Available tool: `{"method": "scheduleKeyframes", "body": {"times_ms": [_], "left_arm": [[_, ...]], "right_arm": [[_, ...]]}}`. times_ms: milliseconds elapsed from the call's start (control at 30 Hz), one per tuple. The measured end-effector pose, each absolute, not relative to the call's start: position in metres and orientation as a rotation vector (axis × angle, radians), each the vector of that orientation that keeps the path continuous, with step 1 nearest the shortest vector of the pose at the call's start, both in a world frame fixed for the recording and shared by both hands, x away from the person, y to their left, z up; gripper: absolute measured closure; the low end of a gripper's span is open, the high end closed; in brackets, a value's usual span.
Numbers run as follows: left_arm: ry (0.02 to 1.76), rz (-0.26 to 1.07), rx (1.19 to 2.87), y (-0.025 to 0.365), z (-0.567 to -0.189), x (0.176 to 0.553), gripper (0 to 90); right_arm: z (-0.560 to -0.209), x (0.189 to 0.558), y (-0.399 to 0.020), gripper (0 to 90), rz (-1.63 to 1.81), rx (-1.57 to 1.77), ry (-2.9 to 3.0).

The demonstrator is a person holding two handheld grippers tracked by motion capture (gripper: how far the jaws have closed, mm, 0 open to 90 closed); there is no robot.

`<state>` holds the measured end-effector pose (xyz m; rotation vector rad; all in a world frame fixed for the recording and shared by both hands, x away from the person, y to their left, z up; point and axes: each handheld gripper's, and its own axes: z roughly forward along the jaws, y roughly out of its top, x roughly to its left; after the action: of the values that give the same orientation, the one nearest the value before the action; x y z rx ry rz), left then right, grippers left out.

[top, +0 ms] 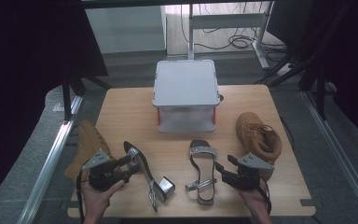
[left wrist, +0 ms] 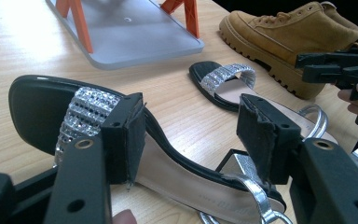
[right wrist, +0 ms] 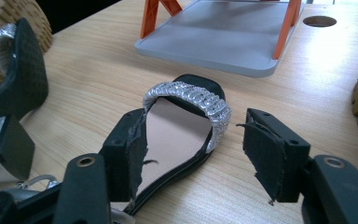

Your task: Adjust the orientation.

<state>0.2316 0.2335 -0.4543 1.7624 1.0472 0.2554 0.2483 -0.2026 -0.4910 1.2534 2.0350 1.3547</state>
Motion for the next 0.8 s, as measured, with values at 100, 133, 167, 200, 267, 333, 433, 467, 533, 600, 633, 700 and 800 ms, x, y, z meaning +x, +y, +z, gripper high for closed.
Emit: {"method": "scheduleKeyframes", "body": {"times_ms": [100,133,167,200,267,333,433,467,533,600,633,700,800], "left_arm": [[1.047,0.255,1.756,0.234,-0.455,0.23,46.0],[1.047,0.255,1.756,0.234,-0.455,0.23,47.7],[1.053,0.254,1.749,0.235,-0.456,0.229,49.3],[1.054,0.251,1.747,0.236,-0.457,0.229,50.6],[1.056,0.25,1.747,0.237,-0.457,0.228,53.9],[1.062,0.251,1.745,0.239,-0.458,0.228,58.0],[1.081,0.255,1.738,0.244,-0.46,0.227,65.9],[1.088,0.262,1.744,0.244,-0.461,0.226,69.0],[1.092,0.267,1.749,0.245,-0.461,0.226,77.6],[1.104,0.281,1.77,0.245,-0.463,0.226,86.3],[1.112,0.288,1.782,0.246,-0.464,0.226,86.3],[1.119,0.286,1.797,0.247,-0.466,0.225,89.4],[1.131,0.287,1.805,0.25,-0.468,0.223,89.7]], "right_arm": [[-0.49,0.248,-0.206,38.3,1.36,1.255,2.031],[-0.49,0.248,-0.206,38.3,1.36,1.255,2.031],[-0.49,0.248,-0.208,37.4,1.356,1.261,2.033],[-0.491,0.248,-0.209,37.1,1.346,1.267,2.035],[-0.492,0.248,-0.209,36.8,1.34,1.274,2.035],[-0.493,0.249,-0.21,36.2,1.325,1.283,2.037],[-0.493,0.25,-0.21,36.1,1.312,1.29,2.04],[-0.494,0.25,-0.211,36.1,1.305,1.288,2.041],[-0.494,0.25,-0.211,36.2,1.3,1.29,2.041],[-0.495,0.25,-0.212,36.2,1.295,1.299,2.045],[-0.495,0.25,-0.212,36.2,1.295,1.299,2.045],[-0.496,0.25,-0.212,36.1,1.292,1.302,2.047],[-0.498,0.251,-0.212,36.1,1.277,1.298,2.06]]}}
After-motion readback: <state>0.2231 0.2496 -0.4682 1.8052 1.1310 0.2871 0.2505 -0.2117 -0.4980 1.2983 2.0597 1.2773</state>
